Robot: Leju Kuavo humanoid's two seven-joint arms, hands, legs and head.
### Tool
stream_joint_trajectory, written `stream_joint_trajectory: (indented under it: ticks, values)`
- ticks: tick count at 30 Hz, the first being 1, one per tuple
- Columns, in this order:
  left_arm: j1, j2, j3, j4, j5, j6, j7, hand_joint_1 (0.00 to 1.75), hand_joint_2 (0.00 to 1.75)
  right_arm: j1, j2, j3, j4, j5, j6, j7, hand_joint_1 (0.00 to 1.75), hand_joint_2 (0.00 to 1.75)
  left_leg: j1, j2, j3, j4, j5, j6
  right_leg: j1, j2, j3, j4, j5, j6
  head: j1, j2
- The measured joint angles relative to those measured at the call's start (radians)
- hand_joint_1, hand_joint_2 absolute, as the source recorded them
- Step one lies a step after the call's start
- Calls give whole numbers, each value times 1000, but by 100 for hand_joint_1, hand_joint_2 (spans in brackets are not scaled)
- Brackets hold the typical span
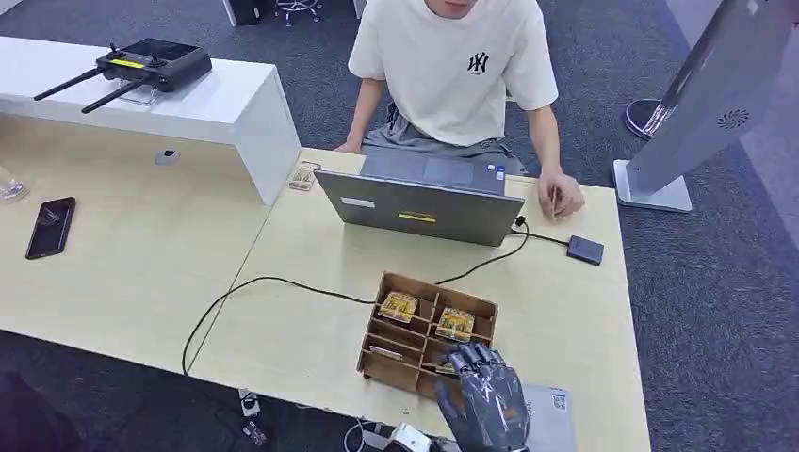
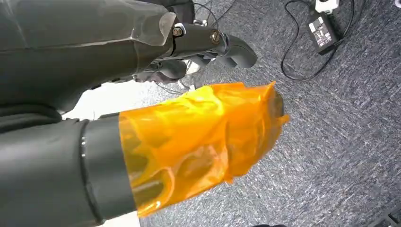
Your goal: Pass the card to the sensor for recognition and then transmit it.
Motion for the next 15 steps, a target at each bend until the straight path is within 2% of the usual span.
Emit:
stream_joint_trajectory:
  ticks: [15]
  values:
    - [-1,0,-3,0,0,0,4,0,0,-4,22,-15,34,13,14,5,80,175,0,0,0,0,0,0,0,0,0,0,0,0,0,0]
